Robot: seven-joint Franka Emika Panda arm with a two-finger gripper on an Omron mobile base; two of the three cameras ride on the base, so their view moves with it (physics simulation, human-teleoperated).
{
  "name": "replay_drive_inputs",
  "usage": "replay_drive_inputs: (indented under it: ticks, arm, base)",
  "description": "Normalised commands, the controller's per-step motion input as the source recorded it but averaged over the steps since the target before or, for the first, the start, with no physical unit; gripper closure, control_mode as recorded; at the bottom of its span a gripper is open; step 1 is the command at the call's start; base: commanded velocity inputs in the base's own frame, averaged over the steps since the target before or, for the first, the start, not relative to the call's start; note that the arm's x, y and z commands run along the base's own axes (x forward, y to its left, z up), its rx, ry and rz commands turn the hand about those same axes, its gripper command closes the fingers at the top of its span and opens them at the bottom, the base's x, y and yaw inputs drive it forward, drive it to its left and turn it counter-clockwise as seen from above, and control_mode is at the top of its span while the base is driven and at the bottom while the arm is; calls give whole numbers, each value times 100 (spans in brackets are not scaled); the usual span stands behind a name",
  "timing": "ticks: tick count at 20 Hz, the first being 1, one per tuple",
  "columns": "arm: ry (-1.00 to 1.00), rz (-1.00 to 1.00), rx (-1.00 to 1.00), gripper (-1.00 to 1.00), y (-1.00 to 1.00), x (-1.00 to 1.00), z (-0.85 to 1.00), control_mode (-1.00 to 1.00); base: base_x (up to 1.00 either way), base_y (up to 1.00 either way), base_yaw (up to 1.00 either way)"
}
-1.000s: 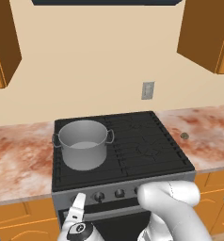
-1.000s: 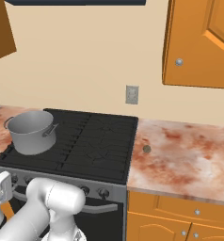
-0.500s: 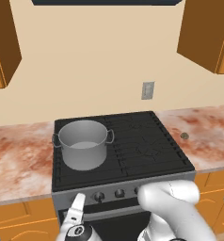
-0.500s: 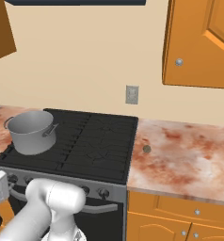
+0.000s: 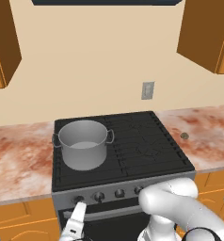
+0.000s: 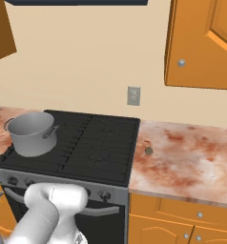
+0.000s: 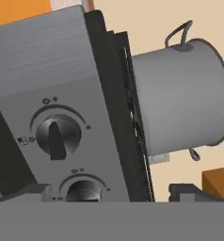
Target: Turn on the burner for the pot on the stove. Wait thirty seconds for the pot to heat up. Then add the garlic to the pot.
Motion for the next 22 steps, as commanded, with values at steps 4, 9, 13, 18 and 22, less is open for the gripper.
replay_drive_inputs:
  ticks: [4, 9, 13, 18, 22]
  arm:
    - [0, -2, 21, -100, 0, -67, 89, -100]
    - [0, -3, 37, -100, 1, -62, 100, -100]
    - [1, -3, 41, -100, 2, -50, 94, -100]
    - [9, 0, 46, -100, 0, -42, 83, -100]
    - [20, 0, 41, -100, 0, -31, 76, -100]
  base:
    - [0, 0, 0]
    - [0, 0, 0]
    - [0, 0, 0]
    - [0, 0, 0]
    - [0, 0, 0]
